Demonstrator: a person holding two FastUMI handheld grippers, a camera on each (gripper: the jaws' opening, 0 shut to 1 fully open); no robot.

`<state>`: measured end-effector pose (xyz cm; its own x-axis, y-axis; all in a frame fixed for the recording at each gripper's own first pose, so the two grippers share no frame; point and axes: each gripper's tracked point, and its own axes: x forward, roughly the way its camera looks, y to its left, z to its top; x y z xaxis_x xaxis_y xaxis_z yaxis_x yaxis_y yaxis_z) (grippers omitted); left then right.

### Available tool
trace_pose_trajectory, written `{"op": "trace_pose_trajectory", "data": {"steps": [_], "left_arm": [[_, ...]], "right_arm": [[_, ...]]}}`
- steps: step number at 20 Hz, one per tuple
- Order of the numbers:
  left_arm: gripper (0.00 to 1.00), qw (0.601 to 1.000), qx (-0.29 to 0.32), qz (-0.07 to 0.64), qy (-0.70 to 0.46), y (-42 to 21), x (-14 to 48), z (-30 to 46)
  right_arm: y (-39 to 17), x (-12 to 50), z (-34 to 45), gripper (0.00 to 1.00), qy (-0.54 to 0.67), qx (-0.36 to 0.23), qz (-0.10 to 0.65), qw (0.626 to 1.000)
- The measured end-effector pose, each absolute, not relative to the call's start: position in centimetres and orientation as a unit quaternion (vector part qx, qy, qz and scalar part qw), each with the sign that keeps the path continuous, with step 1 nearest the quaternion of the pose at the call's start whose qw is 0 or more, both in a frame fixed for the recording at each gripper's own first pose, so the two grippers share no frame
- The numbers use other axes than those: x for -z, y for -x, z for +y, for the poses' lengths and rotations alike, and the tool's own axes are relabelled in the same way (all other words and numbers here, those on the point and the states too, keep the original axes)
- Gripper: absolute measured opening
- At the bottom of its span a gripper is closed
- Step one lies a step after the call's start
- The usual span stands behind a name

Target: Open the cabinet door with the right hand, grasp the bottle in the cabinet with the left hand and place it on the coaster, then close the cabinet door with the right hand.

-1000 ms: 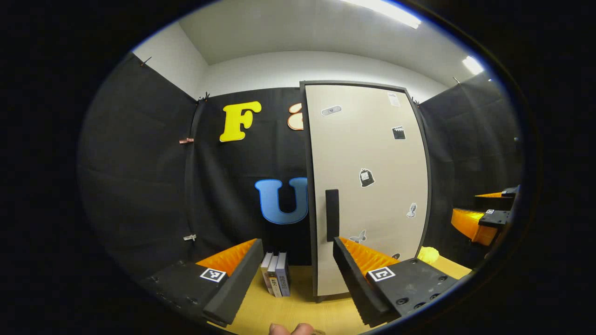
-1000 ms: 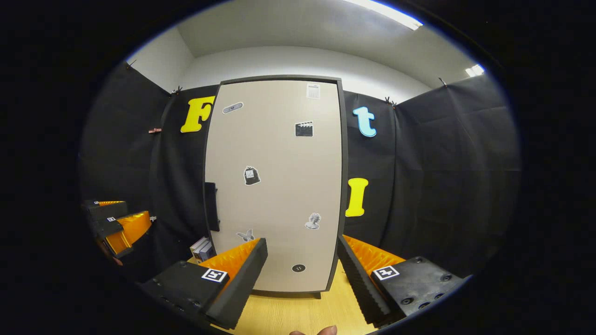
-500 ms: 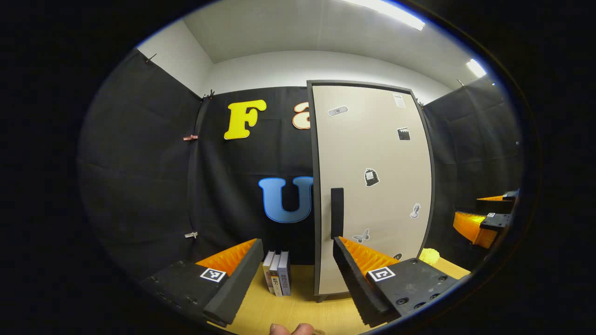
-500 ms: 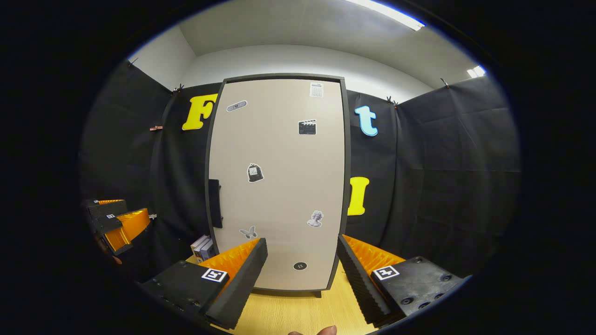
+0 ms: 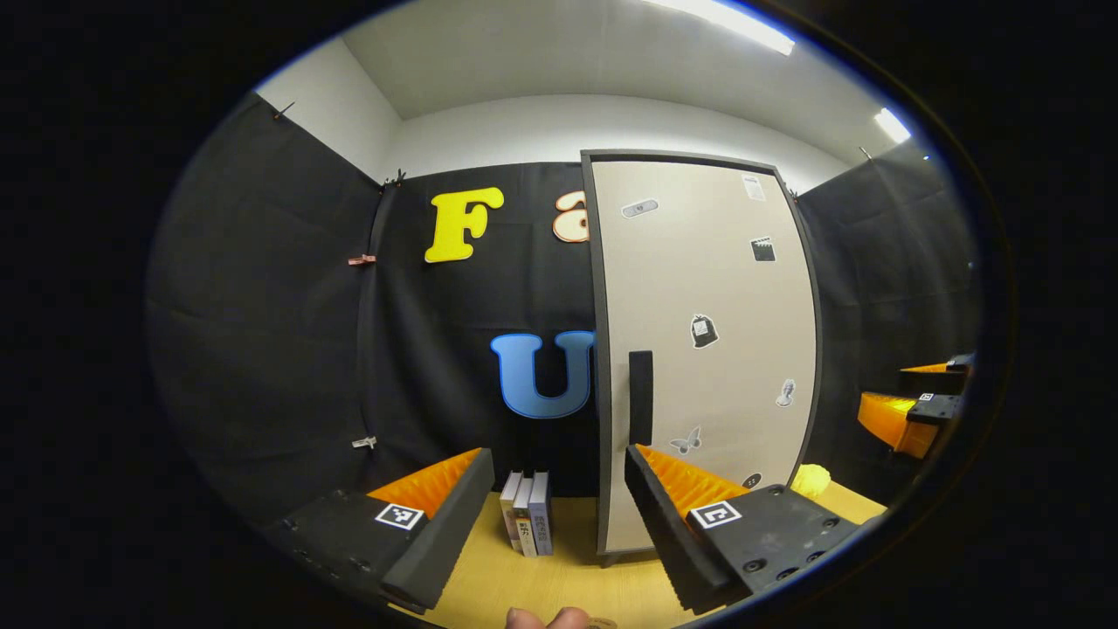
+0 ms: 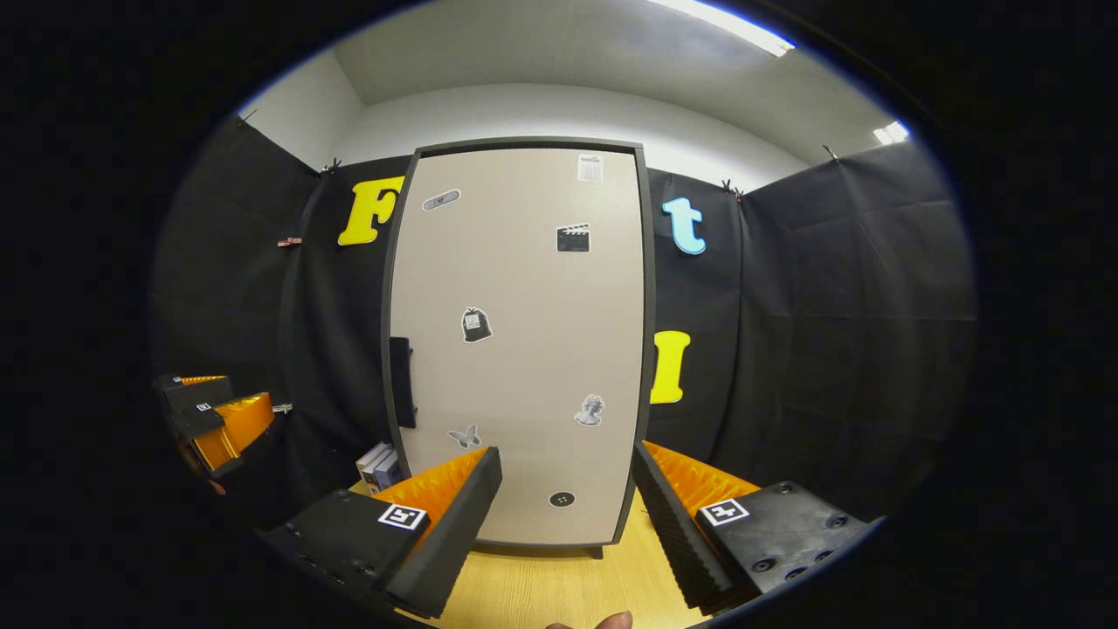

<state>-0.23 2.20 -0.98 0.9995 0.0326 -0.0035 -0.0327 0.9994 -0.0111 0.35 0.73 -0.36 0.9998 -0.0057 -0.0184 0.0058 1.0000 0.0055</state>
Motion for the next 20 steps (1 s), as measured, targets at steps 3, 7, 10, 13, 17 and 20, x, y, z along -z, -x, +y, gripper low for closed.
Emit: {"op": "trace_pose_trajectory", "data": {"steps": [3, 7, 10, 13, 17, 20], "left_arm": [[0.95, 1.0, -0.02, 0.001, 0.008, 0.3, 1.1, 2.9], [0.95, 0.999, -0.033, -0.001, 0.013, 0.4, 1.3, 4.8], [0.95, 0.999, -0.042, 0.001, 0.017, 0.6, 1.8, 6.2], [0.95, 0.998, -0.054, 0.004, 0.018, 1.0, 2.6, 7.8], [0.95, 0.997, -0.074, 0.012, 0.012, 1.3, 4.0, 9.7], [0.95, 0.996, -0.082, 0.021, 0.014, 1.3, 5.1, 10.6]], "right_arm": [[-0.9, 0.3, 1.6, 0.97, -0.006, -0.004, 0.009, 1.0], [-2.5, -0.2, 3.7, 0.97, -0.011, -0.017, 0.0, 1.0], [-4.3, -0.2, 6.2, 0.97, -0.01, -0.033, -0.005, 0.999], [-6.4, 0.2, 9.2, 0.97, -0.006, -0.053, -0.007, 0.999], [-9.4, 1.3, 14.0, 0.97, -0.02, -0.085, 0.002, 0.996], [-12.0, 2.0, 17.2, 0.97, -0.019, -0.1, 0.002, 0.995]]}}
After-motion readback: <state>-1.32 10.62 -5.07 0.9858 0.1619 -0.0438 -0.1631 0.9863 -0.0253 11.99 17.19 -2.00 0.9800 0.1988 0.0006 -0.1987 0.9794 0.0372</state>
